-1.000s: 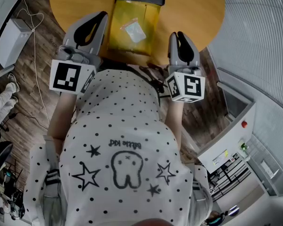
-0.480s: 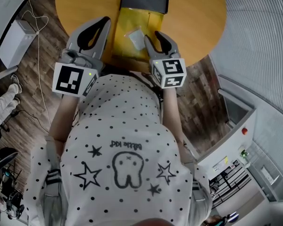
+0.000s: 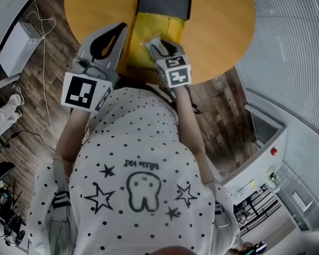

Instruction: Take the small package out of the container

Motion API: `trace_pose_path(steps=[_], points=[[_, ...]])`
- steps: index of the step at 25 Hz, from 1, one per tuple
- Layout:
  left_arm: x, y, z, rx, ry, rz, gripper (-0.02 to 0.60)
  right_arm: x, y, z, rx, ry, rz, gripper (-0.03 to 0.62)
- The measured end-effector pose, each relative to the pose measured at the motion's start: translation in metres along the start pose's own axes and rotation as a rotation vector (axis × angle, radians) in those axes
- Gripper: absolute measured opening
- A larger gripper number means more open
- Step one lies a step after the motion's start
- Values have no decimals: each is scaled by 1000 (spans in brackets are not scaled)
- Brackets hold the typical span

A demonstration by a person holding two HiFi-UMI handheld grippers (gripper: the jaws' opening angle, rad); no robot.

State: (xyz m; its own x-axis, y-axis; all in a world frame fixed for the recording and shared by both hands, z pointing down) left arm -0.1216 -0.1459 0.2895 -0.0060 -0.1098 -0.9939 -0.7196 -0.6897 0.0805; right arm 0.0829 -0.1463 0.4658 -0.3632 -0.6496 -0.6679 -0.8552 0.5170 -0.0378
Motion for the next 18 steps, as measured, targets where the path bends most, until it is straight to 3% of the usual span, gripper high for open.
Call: trace_pose_path(steps=[15,18], points=[[-6,4,0,8,15,31,11,-13,8,-40,7,295,91,155],[-5,2,0,13,12,32,11,-16,7,-40,-17,332,140,113]])
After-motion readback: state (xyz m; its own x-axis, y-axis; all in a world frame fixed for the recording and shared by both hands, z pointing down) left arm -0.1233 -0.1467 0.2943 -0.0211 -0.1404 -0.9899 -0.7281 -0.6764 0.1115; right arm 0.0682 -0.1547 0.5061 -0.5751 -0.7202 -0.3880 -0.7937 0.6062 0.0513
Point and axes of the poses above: the fingertips, and each gripper's own axes: z backward along the fingers, y to its left, x out of its top, the point moved 9 cm from there along z, backward along the fingers, and after that the axes turned 5 degrees about -x, right-handed, at the moved point
